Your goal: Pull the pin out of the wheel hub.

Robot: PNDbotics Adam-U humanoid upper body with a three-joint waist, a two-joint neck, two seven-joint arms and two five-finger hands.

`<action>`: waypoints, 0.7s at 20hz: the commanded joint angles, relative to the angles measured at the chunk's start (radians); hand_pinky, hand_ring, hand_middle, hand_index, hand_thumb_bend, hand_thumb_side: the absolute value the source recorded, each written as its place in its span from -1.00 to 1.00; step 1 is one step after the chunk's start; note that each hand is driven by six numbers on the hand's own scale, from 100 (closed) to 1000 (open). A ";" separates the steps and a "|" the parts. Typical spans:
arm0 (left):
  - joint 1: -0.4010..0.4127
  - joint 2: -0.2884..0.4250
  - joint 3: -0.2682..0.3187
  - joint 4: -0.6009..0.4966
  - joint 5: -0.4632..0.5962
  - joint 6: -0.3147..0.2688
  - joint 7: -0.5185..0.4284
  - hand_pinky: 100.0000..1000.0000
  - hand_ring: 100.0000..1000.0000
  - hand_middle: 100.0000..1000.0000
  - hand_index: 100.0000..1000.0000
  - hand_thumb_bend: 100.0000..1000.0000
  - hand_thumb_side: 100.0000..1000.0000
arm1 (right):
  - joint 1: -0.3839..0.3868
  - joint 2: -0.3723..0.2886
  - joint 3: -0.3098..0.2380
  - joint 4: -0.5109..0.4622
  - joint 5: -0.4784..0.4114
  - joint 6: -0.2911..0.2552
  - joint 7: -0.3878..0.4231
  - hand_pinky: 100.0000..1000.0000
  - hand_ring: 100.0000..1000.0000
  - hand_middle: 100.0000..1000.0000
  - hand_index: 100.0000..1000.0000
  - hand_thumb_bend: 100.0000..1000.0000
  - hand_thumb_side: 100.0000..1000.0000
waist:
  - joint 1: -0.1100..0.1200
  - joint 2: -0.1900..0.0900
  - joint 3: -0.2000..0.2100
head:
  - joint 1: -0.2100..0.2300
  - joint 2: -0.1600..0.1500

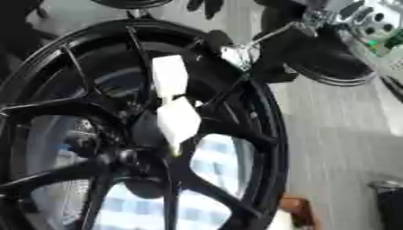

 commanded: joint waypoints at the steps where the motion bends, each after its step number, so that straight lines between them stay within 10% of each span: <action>1: -0.008 0.020 0.003 -0.014 0.007 -0.003 -0.002 0.72 0.34 0.19 0.62 -1.00 0.34 | -0.021 -0.005 -0.002 -0.011 0.019 0.016 0.017 0.69 0.38 0.17 0.55 -1.00 -0.50 | 0.006 -0.018 0.003 | -0.008 -0.016; 7: -0.010 0.020 0.003 -0.014 0.008 0.001 -0.003 0.72 0.34 0.19 0.62 -1.00 0.34 | -0.031 0.016 0.021 -0.011 0.043 0.020 0.065 0.70 0.47 0.30 0.60 -1.00 -0.35 | -0.001 -0.017 0.007 | -0.011 -0.009; 14: -0.010 0.018 0.002 -0.014 0.004 0.006 -0.005 0.73 0.33 0.18 0.62 -1.00 0.35 | -0.036 0.031 0.036 -0.011 0.111 0.006 0.157 0.75 0.61 0.42 0.64 -0.49 -0.22 | -0.008 -0.016 0.008 | -0.006 0.005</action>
